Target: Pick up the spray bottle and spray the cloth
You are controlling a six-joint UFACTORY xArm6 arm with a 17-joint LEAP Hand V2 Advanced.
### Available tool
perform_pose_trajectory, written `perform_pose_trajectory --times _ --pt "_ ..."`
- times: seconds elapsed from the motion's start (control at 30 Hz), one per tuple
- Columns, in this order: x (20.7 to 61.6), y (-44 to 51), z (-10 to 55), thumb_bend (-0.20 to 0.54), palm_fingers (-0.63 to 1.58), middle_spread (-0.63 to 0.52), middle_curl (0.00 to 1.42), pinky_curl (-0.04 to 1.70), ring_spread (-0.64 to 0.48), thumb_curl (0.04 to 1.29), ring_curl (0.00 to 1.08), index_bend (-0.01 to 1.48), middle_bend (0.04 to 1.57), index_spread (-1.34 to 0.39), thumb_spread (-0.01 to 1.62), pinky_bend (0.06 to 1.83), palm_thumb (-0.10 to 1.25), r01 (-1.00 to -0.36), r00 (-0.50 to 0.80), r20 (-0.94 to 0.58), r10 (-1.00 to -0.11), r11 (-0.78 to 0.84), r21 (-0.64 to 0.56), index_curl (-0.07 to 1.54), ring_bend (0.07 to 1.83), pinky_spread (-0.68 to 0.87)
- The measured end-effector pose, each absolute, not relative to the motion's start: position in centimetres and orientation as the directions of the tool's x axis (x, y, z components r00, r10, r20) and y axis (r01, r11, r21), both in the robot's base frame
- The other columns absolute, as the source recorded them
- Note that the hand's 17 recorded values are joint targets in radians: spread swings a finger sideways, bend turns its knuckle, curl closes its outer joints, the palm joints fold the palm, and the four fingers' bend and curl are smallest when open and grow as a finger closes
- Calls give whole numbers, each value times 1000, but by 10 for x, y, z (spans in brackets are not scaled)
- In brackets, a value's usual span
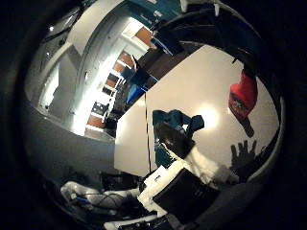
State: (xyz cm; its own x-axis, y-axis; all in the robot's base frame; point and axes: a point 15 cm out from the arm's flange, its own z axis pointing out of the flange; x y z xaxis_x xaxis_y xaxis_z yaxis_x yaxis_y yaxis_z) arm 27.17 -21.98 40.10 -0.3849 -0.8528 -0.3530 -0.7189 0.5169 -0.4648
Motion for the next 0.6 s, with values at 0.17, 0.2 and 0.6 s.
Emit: perform_pose_trajectory --times 0.17,0.2,0.6 --pt "260 -242 394 -23 231 92 362 300 197 313 214 157 282 -242 1084 470 555 -672 -421 -409 -809 582 -459 282 504 416" --pt "257 -247 392 -23 222 100 362 298 199 314 215 157 283 -239 1084 467 555 -659 -429 -422 -798 597 -458 283 499 412" --pt "238 -299 369 -26 117 175 348 291 219 307 224 152 238 -183 1070 496 532 -502 -448 -590 -672 735 -455 276 467 395"
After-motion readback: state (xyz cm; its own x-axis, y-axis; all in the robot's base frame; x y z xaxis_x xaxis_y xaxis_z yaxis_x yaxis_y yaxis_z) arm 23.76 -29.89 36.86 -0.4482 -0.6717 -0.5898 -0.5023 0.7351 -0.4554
